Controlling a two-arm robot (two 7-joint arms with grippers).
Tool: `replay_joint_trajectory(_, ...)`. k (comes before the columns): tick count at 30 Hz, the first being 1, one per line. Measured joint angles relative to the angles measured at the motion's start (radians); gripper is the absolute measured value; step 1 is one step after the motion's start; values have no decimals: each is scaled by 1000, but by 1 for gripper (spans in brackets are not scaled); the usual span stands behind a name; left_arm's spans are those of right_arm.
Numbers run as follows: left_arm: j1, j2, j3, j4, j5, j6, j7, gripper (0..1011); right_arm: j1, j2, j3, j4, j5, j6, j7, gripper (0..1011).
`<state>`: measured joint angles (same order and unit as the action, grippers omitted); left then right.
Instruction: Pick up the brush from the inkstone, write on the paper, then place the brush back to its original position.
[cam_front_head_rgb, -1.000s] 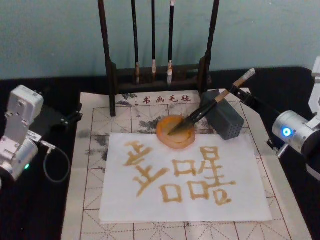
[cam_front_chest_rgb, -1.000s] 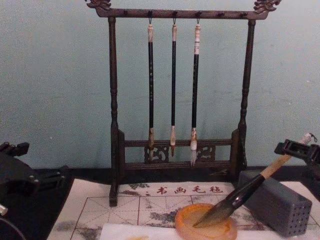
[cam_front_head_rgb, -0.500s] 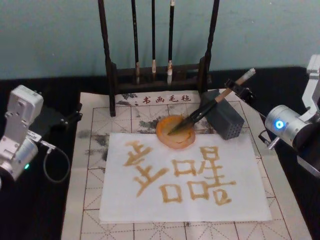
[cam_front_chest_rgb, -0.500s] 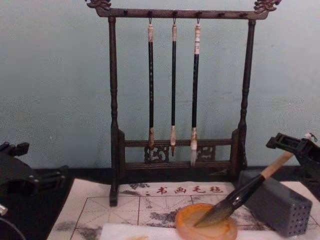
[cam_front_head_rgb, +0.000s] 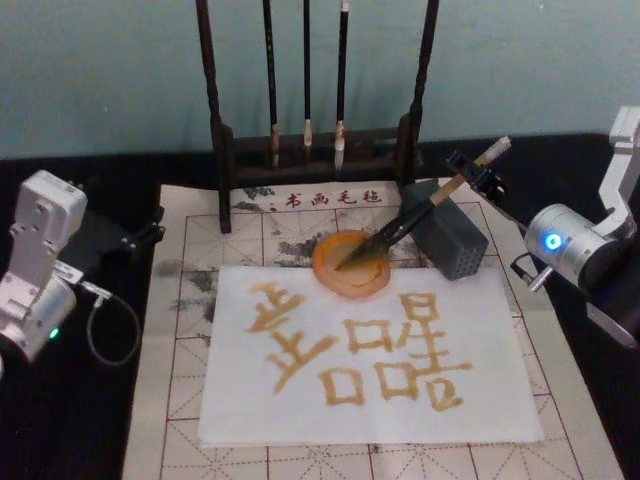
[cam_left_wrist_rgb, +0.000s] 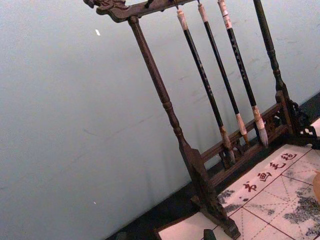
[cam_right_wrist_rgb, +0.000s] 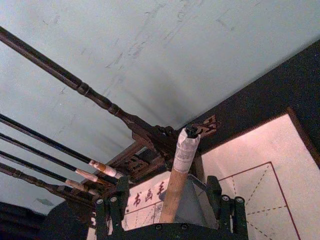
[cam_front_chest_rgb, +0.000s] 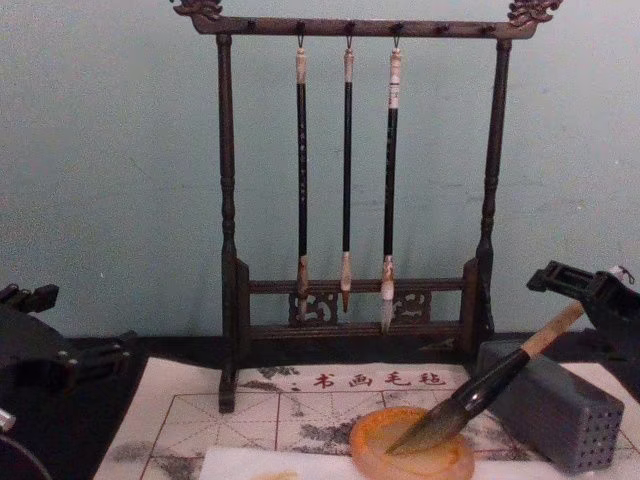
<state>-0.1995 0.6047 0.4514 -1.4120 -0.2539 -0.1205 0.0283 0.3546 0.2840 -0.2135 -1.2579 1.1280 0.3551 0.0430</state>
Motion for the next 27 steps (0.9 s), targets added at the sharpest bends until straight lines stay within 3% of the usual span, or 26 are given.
replay_joint_trajectory(19, 0, 0, 0, 0, 0, 0, 0, 1001, 9, 5, -13, 9, 12, -8, 0, 1002)
replay_joint_trajectory(27, 0, 0, 0, 0, 0, 0, 0, 1001, 8, 5, -12, 9, 12, -7, 1, 843)
